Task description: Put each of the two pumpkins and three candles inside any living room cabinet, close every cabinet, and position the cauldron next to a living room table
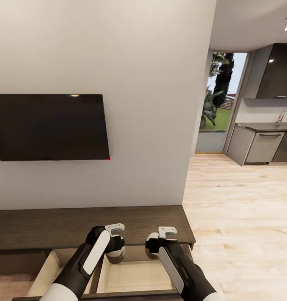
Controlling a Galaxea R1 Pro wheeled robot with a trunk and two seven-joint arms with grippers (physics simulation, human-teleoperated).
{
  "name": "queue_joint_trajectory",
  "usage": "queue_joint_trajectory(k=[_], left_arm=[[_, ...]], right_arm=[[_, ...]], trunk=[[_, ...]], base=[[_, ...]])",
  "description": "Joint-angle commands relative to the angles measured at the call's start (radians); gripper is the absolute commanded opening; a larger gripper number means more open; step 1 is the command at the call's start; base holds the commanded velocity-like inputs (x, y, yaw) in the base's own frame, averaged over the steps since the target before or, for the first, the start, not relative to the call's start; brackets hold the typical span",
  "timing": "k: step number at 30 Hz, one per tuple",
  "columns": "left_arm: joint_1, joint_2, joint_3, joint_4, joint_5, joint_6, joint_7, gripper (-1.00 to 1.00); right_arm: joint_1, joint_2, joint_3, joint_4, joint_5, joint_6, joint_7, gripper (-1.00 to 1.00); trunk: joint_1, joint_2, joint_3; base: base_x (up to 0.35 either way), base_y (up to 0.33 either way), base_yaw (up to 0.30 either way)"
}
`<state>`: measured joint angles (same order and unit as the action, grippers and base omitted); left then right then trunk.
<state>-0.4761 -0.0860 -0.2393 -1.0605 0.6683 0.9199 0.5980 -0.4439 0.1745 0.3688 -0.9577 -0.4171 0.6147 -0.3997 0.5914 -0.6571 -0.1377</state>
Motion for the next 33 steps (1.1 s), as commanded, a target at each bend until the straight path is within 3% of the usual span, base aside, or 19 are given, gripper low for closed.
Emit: queue_joint_trajectory(k=[1, 33], left_arm=[[-0.001, 0.000, -0.001, -0.001, 0.009, 0.001, 0.012, -1.00], [-0.001, 0.000, -0.001, -0.001, 0.010, 0.001, 0.012, -1.00]], right_arm=[[-0.001, 0.000, 0.002, -0.001, -0.010, 0.001, -0.010, -1.00], [-0.001, 0.000, 0.003, 0.003, -0.009, 0.005, -0.011, -1.00]], trunk=[[0.004, -0.009, -0.005], [0.127, -0.233, -0.105]], base=[[0.000, 0.000, 0.000], [0.000, 0.000, 0.000]])
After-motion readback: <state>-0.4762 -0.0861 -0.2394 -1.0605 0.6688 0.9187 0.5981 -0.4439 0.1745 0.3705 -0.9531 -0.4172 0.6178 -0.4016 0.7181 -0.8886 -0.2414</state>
